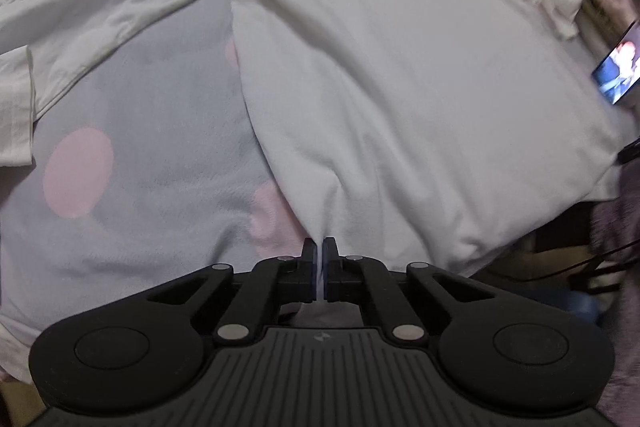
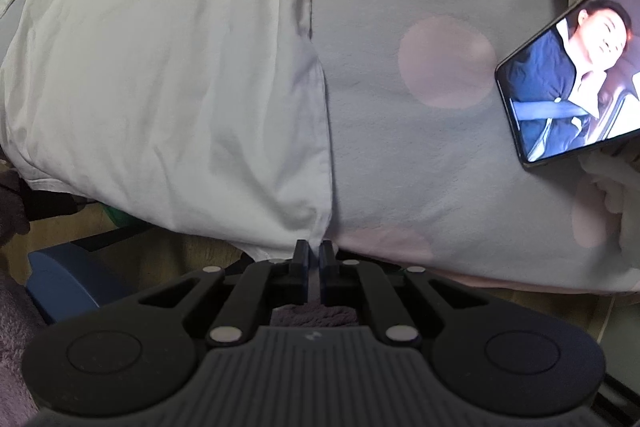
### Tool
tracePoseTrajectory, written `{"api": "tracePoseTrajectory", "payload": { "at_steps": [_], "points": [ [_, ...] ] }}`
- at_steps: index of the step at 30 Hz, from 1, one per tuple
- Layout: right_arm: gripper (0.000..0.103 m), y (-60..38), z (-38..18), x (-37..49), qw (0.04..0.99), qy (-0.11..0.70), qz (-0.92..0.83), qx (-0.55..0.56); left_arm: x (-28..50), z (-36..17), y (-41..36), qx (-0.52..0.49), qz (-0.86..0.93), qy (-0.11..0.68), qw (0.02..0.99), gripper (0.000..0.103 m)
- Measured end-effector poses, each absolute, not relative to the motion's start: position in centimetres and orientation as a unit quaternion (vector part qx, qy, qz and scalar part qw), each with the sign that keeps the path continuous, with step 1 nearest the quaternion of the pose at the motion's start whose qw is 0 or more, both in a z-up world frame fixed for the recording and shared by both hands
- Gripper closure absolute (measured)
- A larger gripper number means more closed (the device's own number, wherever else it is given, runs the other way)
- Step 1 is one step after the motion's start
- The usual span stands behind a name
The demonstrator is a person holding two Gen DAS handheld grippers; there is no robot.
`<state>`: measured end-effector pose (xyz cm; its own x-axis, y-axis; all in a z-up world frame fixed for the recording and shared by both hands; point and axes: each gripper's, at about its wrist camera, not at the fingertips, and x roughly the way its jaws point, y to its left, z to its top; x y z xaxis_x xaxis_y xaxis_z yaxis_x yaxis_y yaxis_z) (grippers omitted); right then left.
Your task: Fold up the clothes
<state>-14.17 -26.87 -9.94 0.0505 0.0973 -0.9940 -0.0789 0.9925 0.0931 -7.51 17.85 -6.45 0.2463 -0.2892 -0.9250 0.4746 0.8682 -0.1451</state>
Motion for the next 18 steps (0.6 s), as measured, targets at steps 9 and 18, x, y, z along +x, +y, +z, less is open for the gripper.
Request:
{"api": "tracePoseTrajectory", "payload": {
  "at_steps": [9,18],
  "points": [
    [0.097,-26.8,-9.6,-14.6,0.711,0.700,0.065,-0.016,-8.2,-3.9,19.3,0.101,-0.199,0.606,0.764,0.103],
    [0.097,-27.1,-9.6,-15.4,0.694,0.717,0.062,-0.034,-6.5,-6.2,20.4,0.049,-0.205,0.643,0.736,0.080]
  ]
}}
